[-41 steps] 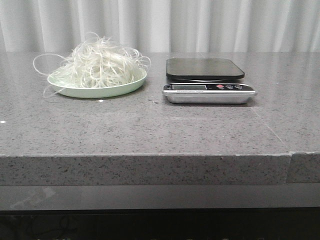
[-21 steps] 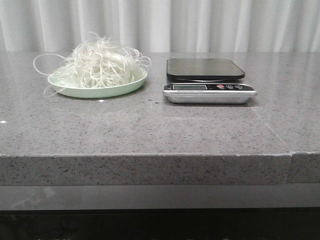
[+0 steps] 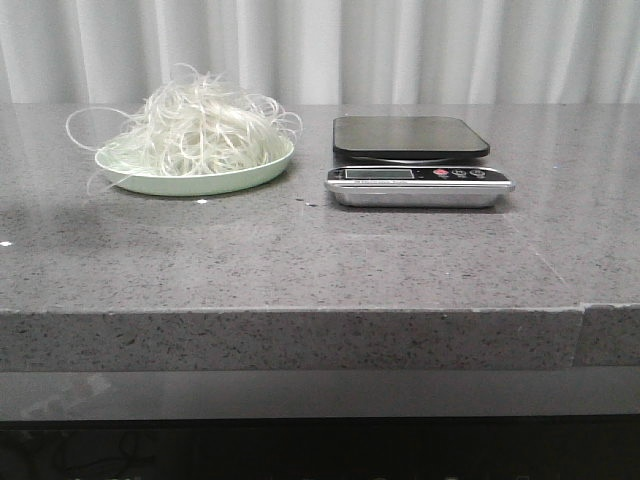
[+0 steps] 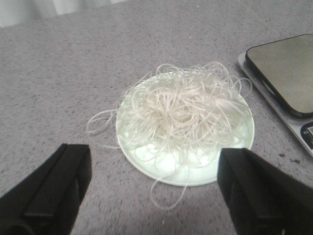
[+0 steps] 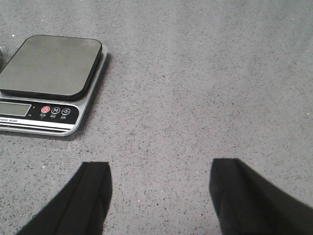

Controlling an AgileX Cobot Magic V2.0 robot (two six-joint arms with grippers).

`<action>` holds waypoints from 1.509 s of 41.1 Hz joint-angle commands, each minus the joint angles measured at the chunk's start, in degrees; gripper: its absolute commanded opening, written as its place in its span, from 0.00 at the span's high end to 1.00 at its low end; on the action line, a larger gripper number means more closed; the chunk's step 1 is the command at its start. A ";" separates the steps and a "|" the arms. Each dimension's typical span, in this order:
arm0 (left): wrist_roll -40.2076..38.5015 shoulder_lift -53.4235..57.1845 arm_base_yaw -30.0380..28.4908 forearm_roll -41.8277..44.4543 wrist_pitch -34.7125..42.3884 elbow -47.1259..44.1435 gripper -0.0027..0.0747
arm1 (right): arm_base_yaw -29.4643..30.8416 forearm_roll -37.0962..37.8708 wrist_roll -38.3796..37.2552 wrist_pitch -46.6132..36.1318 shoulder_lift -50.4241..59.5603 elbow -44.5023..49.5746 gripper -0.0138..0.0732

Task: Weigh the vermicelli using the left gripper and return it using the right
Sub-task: 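Lower the left gripper into the vermicelli pile and close on it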

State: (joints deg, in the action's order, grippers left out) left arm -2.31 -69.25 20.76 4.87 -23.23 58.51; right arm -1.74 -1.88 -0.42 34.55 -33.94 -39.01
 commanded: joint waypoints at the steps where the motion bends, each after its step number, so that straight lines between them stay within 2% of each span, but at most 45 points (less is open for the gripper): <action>1: -0.11 -4.42 0.46 -0.34 4.79 5.42 0.21 | 0.17 0.13 0.42 -3.44 -0.55 -1.91 0.22; 19: -0.11 -24.65 0.46 -0.85 5.52 20.43 0.21 | 0.17 0.13 0.42 -3.44 -0.55 -1.91 0.22; 38: -0.11 -31.63 0.46 -0.85 5.72 22.54 0.22 | 0.17 0.13 0.42 -3.44 -0.55 -1.91 0.22; 41: -0.11 -32.00 0.46 -0.85 4.91 22.54 0.25 | 0.17 0.13 0.42 -3.44 -0.55 -1.91 0.22; 44: -0.11 -32.14 0.46 -0.85 4.18 22.54 0.33 | 0.17 0.13 0.42 -3.44 -0.55 -1.91 0.22; 52: -0.11 -32.14 0.46 -0.85 3.49 22.54 0.58 | 0.17 0.13 0.42 -3.44 -0.55 -1.91 0.22; 62: -0.11 -32.01 0.46 -0.74 1.86 22.54 0.74 | 0.17 0.13 0.42 -3.44 -0.55 -1.91 0.22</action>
State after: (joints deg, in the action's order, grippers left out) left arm -2.31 -103.68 20.98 4.09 -22.11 79.39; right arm -1.74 -1.88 -0.42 34.55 -33.94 -39.01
